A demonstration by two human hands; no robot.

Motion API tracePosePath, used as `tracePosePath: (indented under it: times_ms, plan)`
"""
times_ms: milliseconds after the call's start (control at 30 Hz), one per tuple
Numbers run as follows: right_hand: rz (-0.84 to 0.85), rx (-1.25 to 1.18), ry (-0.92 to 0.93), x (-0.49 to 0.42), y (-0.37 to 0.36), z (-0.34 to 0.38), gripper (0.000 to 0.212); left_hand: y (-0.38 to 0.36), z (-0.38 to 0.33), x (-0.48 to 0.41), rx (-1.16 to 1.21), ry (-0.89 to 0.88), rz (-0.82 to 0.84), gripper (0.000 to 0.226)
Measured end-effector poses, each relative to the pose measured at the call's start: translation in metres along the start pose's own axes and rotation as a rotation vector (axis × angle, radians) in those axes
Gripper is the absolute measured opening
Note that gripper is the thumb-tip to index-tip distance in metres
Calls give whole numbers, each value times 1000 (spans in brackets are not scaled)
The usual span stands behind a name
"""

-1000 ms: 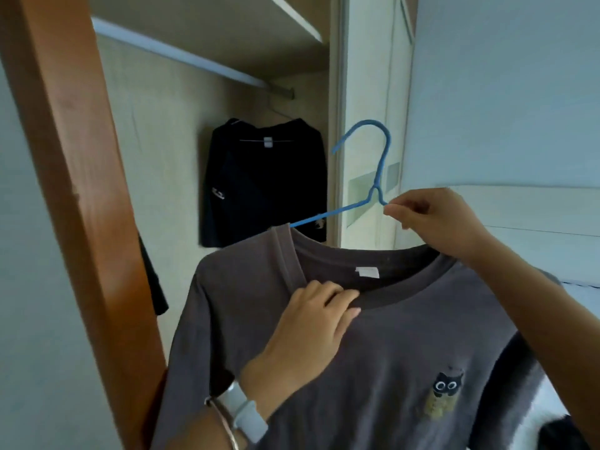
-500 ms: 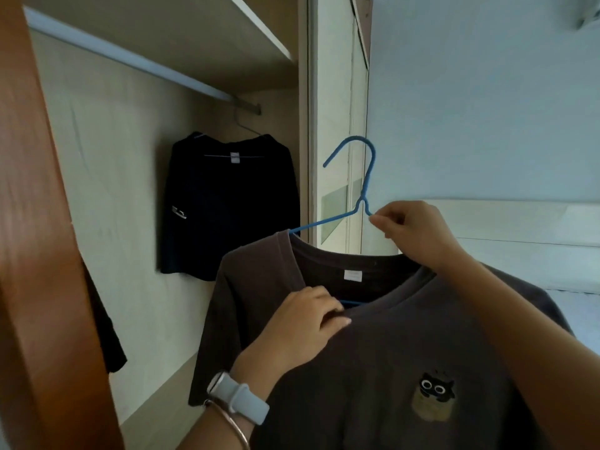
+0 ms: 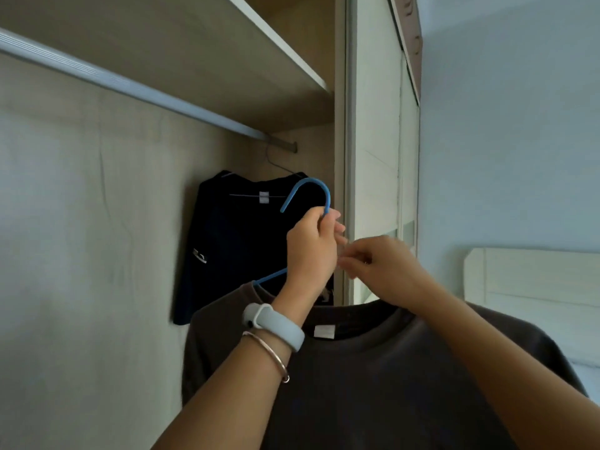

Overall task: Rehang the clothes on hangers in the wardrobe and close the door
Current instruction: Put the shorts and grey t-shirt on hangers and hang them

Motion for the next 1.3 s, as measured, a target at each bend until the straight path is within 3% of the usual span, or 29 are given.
tracePosePath:
  times_ms: [67, 200, 300, 400, 467, 700, 733, 833, 1000, 1300]
  plan:
    - [134, -66, 54, -21, -9, -9, 13, 1, 12, -26, -31, -20, -49, 22]
    - [384, 5, 70, -60, -15, -44, 56, 25, 41, -76, -122, 19, -155, 20]
    - [494, -3, 113, -80, -29, -59, 45, 63, 52, -108, -229, 45, -276, 20]
    - [467, -185, 231, -101, -53, -40, 25, 101, 51, -130, -383, 67, -386, 20]
    - [406, -273, 287, -117, -68, -22, 22, 126, 46, -141, -424, 88, -445, 24]
    - [200, -785, 184, -175, -100, 37, 24, 209, 9, -160, -488, 139, -618, 16]
    - [157, -811, 193, -186, -99, 47, 23, 218, 8, -161, -470, 179, -631, 11]
    - [67, -877, 222, -214, -95, 80, 25, 230, 10, -163, -341, 256, -578, 29]
    - [38, -978, 268, -251, -91, 128, 30, 246, -9, -174, -278, 293, -540, 27]
    - [141, -933, 309, -294, -93, 182, 38, 305, -15, -190, -201, 379, -713, 14]
Point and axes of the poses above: each hand's wrist, its own x-axis away from the middle knuckle, its own y-axis out of the back of the hand, z = x × y, the point moved 8 cm from there along -x, towards the middle knuckle, and after that the axes turned 13 degrees about y, right-handed, at the moved point
